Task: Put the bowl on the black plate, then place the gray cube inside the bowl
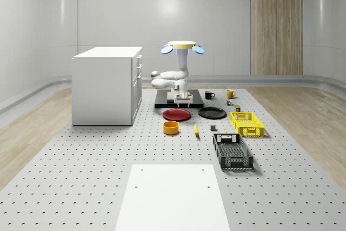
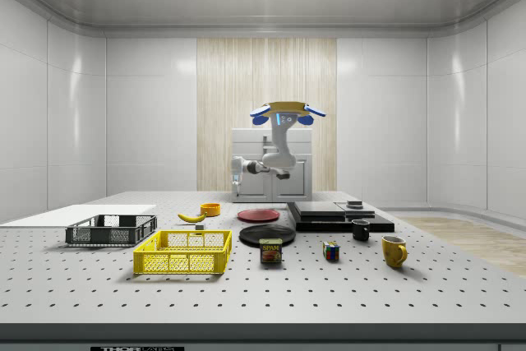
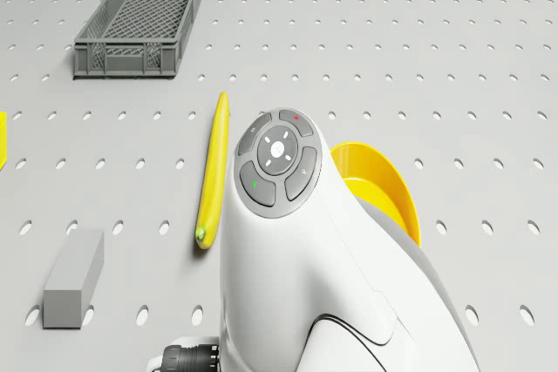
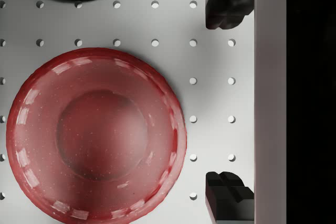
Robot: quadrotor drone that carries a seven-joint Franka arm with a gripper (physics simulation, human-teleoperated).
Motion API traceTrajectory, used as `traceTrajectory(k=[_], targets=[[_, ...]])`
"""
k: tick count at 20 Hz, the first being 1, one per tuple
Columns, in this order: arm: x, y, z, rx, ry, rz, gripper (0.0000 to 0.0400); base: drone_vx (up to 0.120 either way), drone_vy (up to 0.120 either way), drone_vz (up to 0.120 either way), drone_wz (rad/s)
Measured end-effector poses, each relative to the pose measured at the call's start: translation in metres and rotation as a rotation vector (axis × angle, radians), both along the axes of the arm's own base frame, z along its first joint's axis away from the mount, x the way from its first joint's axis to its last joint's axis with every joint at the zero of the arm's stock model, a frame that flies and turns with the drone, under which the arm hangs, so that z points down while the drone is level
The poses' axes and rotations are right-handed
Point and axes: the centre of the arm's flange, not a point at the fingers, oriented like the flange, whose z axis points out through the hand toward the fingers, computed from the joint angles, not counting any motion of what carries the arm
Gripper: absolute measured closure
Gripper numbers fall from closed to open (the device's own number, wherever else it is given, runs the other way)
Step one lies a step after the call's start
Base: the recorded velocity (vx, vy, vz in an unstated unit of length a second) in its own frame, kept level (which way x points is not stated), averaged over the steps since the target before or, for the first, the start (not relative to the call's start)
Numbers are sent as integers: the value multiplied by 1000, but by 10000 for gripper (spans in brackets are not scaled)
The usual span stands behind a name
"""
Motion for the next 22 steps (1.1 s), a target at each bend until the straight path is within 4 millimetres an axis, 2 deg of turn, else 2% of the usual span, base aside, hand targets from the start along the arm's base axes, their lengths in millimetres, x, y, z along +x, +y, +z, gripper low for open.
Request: traceTrajectory(k=[2,16,20,22], targets=[[0,0,0,0,0,0,0,120,-120,0,0],[0,0,0,0,0,0,0,120,0,0,0],[0,0,0,0,0,0,0,120,0,-120,0],[0,0,0,0,0,0,0,120,0,-20,0]])
